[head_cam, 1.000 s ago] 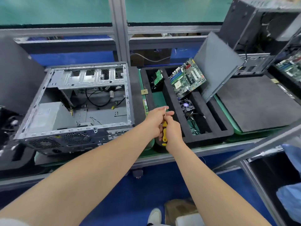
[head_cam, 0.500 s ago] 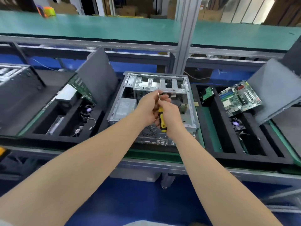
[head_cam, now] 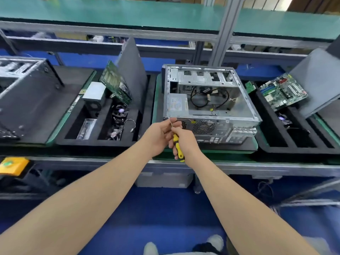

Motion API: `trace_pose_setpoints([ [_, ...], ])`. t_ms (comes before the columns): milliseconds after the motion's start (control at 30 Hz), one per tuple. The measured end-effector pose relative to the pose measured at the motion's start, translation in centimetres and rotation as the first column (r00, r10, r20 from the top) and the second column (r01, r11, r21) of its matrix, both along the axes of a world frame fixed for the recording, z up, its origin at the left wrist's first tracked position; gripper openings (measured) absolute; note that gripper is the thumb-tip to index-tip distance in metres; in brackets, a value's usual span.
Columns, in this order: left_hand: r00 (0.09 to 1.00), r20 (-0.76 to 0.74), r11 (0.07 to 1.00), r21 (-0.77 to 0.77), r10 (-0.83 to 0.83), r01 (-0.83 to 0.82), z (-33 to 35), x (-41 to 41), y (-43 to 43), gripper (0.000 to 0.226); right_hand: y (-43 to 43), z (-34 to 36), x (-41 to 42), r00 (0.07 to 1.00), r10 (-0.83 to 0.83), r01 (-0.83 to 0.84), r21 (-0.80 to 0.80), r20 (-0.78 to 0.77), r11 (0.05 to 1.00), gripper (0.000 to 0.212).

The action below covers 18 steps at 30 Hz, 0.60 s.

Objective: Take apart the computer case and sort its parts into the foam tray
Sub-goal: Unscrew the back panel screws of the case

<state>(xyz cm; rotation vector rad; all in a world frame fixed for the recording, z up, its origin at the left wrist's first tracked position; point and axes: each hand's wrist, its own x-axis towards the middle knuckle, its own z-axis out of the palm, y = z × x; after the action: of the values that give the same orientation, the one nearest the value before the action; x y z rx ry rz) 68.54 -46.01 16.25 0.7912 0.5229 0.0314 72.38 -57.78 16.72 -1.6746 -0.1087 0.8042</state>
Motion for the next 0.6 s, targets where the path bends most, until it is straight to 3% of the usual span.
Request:
trace_pose_setpoints([
  [600,0.998,-0.038,0.996,0.074,-0.040,0.042,-0.4,-0.2,0.7,0.025,0.8,-0.6,-1.5,0.991,-0.105,0.105,0.004,-0.078,0.994,0.032],
])
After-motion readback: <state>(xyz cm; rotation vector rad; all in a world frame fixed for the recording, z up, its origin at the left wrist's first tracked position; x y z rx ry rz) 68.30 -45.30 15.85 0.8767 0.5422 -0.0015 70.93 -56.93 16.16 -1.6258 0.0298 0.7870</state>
